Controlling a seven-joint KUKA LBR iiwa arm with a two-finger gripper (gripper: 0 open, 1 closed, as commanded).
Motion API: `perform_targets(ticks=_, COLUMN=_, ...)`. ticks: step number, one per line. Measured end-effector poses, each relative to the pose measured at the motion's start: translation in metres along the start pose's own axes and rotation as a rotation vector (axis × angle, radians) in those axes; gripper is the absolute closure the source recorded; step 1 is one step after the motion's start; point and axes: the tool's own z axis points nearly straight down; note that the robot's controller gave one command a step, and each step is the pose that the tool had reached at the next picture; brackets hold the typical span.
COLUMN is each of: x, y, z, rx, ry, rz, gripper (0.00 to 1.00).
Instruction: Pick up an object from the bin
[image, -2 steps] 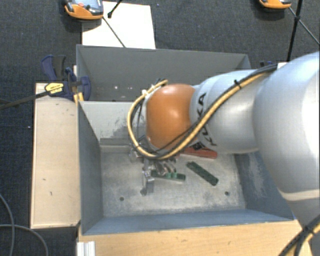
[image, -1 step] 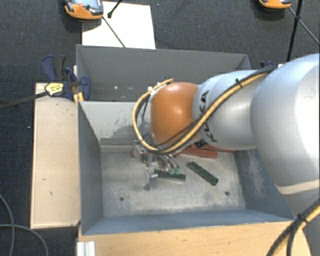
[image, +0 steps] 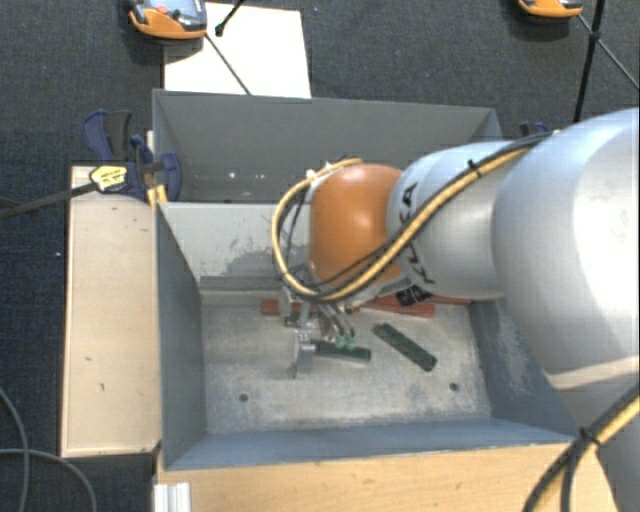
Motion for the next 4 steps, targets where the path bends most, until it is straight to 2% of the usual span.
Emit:
perform_targets(ticks=1, x=-0.02, y=-0.033, z=0.014, rx=0.0, ry=-0.005, rz=-0.396, gripper=1.0)
perform_targets(ticks=2, x=-0.019, y=-0.033, z=0.015, rx=-0.001, ry=-0.002, rz=-0.391, gripper=0.0)
perform_targets(ticks=3, x=-0.019, y=-0.033, z=0.015, rx=-0.001, ry=-0.002, rz=-0.39, gripper=0.0)
perform_targets(ticks=4, x=0.036, y=-0.087, z=0.016, rx=0.0, ry=0.001, rz=-0.87, gripper=1.0)
